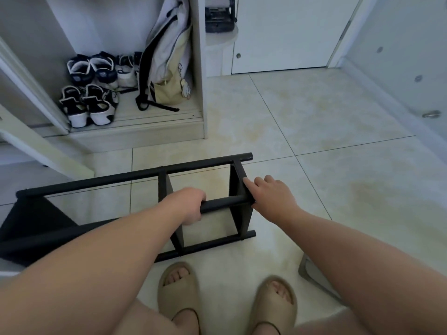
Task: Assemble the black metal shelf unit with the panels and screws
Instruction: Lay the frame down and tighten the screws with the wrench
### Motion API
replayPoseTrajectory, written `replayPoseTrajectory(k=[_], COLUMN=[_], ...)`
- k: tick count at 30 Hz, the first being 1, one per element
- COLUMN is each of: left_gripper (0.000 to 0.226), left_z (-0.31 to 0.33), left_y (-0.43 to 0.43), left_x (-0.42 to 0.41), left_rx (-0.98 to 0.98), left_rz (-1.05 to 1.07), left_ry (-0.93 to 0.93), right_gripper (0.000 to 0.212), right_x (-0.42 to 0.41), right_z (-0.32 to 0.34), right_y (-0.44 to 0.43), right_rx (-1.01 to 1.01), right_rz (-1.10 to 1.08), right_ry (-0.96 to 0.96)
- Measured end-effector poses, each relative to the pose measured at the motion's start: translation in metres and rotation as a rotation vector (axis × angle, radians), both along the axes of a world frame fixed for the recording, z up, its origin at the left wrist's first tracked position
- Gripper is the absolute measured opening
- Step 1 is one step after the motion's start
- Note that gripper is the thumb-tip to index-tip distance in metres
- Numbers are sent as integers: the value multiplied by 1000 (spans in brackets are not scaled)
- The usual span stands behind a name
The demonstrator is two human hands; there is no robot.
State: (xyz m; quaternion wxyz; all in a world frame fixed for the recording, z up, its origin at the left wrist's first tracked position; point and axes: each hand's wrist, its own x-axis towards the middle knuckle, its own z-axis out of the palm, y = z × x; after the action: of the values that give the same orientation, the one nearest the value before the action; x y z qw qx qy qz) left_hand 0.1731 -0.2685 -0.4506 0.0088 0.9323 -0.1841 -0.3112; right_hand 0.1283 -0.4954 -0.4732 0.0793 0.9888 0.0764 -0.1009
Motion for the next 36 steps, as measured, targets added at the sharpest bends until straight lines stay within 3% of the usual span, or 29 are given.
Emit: replayPoseTrajectory(k=[7,13,18,22,30,36], left_gripper=[43,42,41,39,39,40], left_z=[-7,-6,-1,2,-20,-64], left_y=[-8,-10,-20,-55,-158,-230], left_x=[2,8,2,-9,-46,-73], left_rx=[30,37,122,-59,-167,-152], left_rz=[-22,-51,-179,-239,-524,-846], left_ry=[47,10,-251,-391,-272,-213], right_gripper=[71,71,81,80,80,65], right_x=[15,8,-24,-65,-155,-183], right_z=[-14,-15,4,14,-10,-54], right_y=[1,-8,-35,-75,-180,-238], right_rx=[-61,29,107,93,-45,3], right_rz=[-11,-12,-10,-123,-369,-582], right_ry=[10,65,179,196,395,656])
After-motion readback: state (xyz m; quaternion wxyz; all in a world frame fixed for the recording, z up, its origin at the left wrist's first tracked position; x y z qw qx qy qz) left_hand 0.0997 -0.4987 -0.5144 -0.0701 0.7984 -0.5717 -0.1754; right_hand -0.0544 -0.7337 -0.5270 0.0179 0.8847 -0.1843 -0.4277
